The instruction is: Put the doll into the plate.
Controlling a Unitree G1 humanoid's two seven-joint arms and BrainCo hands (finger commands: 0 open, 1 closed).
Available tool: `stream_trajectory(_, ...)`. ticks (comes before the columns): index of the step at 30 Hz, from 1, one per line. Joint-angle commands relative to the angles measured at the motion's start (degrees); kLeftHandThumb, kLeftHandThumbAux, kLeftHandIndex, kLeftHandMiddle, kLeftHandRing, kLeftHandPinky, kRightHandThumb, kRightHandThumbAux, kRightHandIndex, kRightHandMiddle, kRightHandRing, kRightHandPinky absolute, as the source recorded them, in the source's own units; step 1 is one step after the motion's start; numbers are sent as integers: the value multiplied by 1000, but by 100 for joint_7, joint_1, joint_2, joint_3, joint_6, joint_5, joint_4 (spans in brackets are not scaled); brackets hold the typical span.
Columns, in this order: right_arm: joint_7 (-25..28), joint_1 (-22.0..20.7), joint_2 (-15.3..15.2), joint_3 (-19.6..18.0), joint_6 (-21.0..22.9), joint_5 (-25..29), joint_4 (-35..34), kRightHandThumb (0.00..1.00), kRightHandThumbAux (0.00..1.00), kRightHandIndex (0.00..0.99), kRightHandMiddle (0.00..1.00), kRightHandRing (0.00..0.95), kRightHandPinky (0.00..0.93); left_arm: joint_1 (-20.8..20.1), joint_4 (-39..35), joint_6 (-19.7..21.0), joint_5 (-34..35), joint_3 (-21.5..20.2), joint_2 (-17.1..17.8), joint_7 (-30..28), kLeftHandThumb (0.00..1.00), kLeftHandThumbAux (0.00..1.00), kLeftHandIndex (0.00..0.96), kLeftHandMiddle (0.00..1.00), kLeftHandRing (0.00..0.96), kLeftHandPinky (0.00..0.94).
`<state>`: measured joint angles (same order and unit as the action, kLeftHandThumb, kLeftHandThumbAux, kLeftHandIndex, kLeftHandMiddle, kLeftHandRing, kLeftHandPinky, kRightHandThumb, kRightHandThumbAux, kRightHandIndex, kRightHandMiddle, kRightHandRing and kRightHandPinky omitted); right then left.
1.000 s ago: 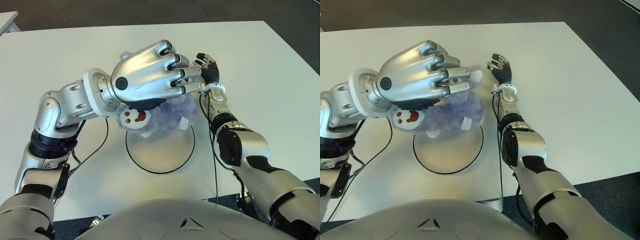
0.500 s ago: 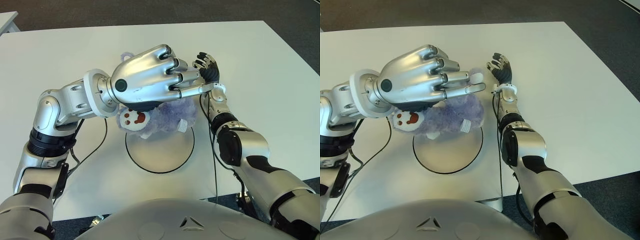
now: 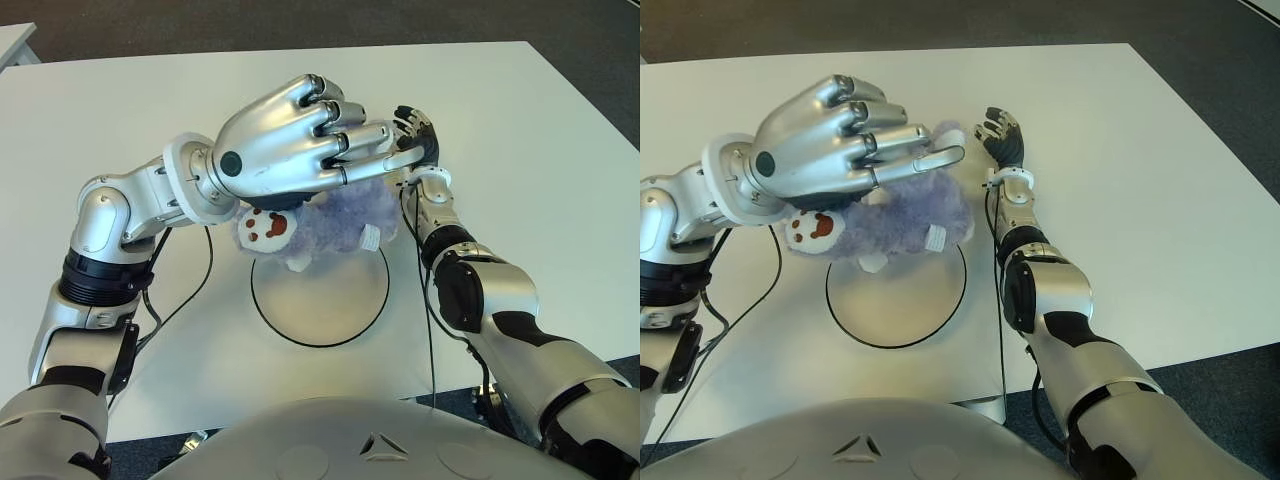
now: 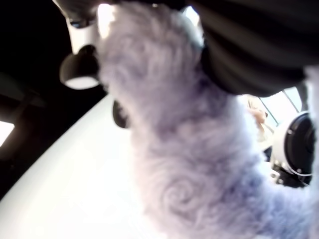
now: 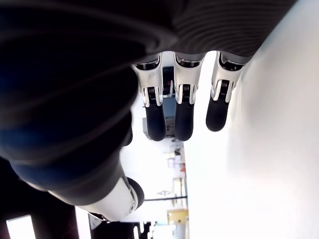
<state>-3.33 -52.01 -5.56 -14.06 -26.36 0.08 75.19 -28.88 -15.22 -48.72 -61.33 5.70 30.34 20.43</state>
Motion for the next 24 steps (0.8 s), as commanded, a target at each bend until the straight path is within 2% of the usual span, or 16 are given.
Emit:
stream_trajectory(1,-14,0,36,20,94,27,-53,484,870,211,185,164,164,-62,223,-40,-20,72,168,101,943,632,207,461,255,243)
stream_trajectory(3,-15,3,38,41,113,15,-73,486,870,206,181,161,162,-187,313,-66,44,117,197,56,940,632,226,462,228,219)
stream_trajectory(5,-14,5,40,58,142,7,-87,483,875,193,172,157,162,-367,400,-111,34,125,249,96,743,696,386,209,147,151)
stream_trajectory(6,-14,6,41,63,153,6,-91,482,876,191,170,156,166,-408,419,-136,21,120,282,126,722,703,405,158,109,129)
stream_trajectory(11,-21,5,53,70,221,25,-112,487,869,194,167,156,175,-253,236,-80,-51,73,315,221,715,703,417,125,78,122)
stream_trajectory(15,-33,6,65,72,255,32,-129,492,859,191,160,153,176,68,168,-42,73,119,255,192,716,702,419,128,76,128)
stream_trajectory(24,-36,9,66,77,267,35,-140,495,858,191,160,153,176,92,143,-22,79,120,258,187,716,702,419,128,76,128)
